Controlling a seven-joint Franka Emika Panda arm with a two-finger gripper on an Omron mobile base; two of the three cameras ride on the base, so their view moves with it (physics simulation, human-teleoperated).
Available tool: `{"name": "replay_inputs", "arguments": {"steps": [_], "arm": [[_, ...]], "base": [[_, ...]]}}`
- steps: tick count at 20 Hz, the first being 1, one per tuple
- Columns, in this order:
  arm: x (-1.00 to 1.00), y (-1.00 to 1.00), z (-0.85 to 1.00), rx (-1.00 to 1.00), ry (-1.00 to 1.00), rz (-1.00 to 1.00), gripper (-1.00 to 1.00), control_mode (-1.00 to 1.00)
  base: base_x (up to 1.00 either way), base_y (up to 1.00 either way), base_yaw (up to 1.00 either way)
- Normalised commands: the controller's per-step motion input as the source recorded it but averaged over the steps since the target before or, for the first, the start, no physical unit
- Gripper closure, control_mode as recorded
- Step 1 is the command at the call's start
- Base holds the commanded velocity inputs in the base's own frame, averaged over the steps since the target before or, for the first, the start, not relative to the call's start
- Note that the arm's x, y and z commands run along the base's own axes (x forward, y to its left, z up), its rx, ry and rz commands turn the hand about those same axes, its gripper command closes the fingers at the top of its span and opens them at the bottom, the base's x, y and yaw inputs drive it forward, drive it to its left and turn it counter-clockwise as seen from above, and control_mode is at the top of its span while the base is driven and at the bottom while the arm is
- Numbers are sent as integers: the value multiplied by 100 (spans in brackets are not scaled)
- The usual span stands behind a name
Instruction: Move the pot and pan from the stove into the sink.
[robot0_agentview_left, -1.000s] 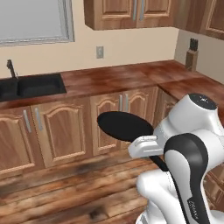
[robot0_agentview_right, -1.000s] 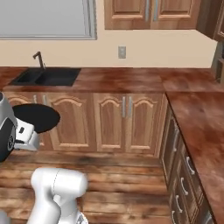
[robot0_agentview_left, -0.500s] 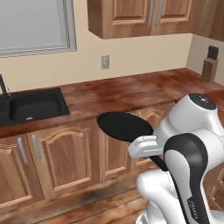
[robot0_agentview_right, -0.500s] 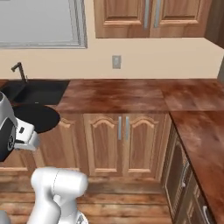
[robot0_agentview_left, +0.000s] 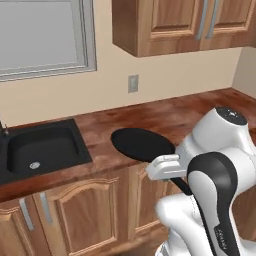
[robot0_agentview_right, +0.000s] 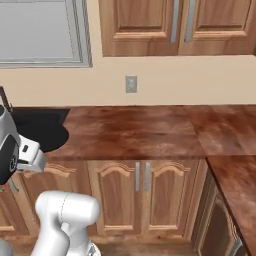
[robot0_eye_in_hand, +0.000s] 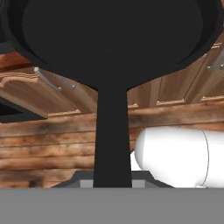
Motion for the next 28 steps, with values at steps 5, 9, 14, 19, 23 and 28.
{"name": "replay_inputs", "arguments": {"steps": [5, 9, 14, 19, 23, 28], "arm": [[0, 0, 0, 0, 0, 0, 100, 100], [0, 0, 0, 0, 0, 0, 100, 100], [20, 23, 0, -1, 0, 0, 100, -100], [69, 77, 0, -5, 0, -2, 100, -100], [66, 55, 0, -2, 0, -4, 100, -100], [51, 30, -1, -1, 0, -1, 100, -100]], "base": [[49, 48, -2], [33, 39, 0], [25, 32, 0], [0, 0, 0], [0, 0, 0], [0, 0, 0]]}}
